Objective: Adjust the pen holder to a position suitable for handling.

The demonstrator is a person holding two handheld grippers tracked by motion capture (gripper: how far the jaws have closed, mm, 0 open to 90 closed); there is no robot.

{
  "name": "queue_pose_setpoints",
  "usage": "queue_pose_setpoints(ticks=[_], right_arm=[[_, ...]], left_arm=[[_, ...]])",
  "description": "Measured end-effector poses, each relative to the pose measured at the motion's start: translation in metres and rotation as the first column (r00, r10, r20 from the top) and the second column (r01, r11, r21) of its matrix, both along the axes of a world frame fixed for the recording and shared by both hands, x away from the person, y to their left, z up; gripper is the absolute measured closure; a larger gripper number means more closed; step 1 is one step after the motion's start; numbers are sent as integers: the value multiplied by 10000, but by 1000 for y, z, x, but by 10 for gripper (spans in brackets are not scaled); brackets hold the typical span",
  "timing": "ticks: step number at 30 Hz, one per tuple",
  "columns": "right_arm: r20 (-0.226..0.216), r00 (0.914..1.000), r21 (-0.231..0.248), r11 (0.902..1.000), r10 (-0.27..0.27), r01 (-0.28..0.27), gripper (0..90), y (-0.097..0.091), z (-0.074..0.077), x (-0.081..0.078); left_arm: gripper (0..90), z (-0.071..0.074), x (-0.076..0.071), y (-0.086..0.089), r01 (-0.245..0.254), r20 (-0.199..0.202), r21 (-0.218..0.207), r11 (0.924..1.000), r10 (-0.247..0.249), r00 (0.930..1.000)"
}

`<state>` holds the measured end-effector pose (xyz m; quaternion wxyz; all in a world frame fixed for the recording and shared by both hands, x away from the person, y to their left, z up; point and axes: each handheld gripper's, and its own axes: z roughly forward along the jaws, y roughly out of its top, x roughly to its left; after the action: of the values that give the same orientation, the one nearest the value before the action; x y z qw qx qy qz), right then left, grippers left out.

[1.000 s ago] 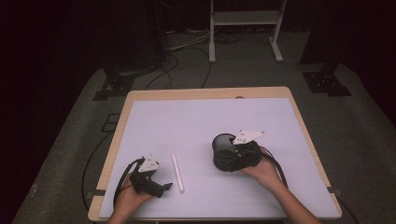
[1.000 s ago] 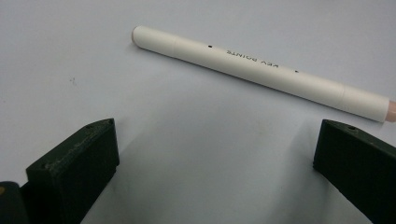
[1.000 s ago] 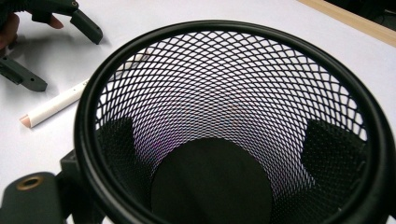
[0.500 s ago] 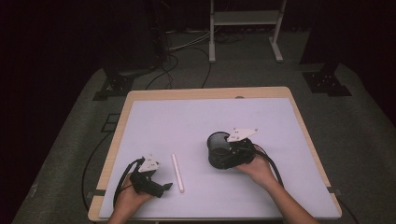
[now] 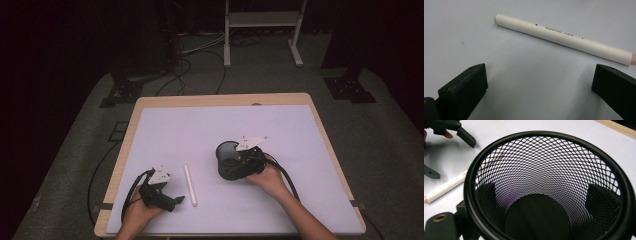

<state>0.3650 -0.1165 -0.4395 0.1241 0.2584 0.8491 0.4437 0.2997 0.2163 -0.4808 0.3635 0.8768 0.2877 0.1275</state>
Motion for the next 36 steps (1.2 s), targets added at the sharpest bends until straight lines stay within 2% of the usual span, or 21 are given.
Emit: queue_pose_setpoints(ticks=[23,26,27,36], right_arm=[[20,10000,-312,9995,75,-74,87,4,-4,0],[-59,9999,-253,9996,143,-145,57,3,-4,0],[-142,9998,-238,9996,162,-166,17,2,-3,1],[-170,9996,-174,9996,235,-238,5,-5,1,-4]], left_arm=[[0,0,0,0,0,-1,3,10000,0,10000],[0,0,0,0,-2,0,-1,10000,2,10000],[0,0,0,0,-4,1,-5,10000,4,10000],[0,0,0,0,-2,-5,-9,10000,2,10000]])
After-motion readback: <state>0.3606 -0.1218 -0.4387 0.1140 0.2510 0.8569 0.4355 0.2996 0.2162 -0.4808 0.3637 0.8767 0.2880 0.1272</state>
